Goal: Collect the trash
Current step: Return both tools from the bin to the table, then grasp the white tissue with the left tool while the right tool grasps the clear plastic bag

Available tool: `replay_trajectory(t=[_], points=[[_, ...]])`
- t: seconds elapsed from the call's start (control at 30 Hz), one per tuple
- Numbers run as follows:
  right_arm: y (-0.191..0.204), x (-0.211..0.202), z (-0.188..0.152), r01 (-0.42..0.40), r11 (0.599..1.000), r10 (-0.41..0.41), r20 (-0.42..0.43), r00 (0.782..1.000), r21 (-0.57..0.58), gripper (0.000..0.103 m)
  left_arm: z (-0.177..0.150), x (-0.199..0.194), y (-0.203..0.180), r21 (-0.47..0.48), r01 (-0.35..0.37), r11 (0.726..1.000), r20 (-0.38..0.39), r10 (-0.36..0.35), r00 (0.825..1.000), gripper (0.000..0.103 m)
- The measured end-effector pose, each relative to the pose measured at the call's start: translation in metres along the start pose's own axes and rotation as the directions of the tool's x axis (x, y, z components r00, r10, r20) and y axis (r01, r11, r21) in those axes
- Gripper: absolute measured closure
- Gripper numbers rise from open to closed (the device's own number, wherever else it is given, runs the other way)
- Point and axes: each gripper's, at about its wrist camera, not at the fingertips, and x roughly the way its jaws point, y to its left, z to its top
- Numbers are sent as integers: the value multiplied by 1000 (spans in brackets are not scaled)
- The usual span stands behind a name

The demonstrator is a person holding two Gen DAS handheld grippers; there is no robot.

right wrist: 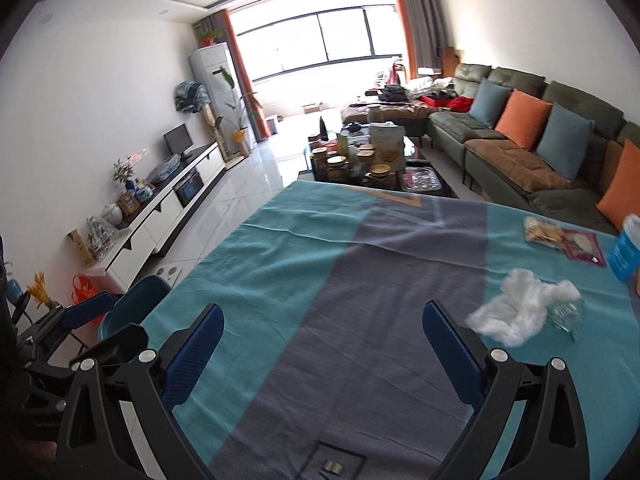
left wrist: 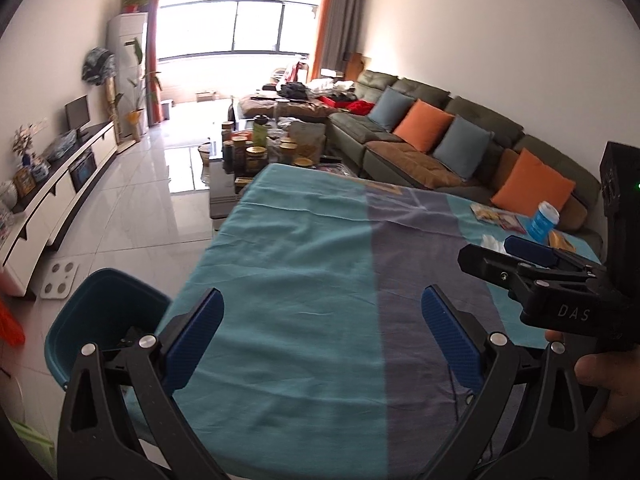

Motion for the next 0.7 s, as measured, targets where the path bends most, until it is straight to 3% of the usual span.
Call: replay_trajectory(t=[0.23, 0.7], points=[[-44, -29, -25, 67, 993, -70, 26, 997, 98, 7, -6, 24, -50, 82, 41, 996, -46, -38, 998, 6], [-106, -74, -62, 192, 955, -208, 46, 977, 226, 7, -1, 47, -99, 167, 99, 981, -74, -87, 993, 6]])
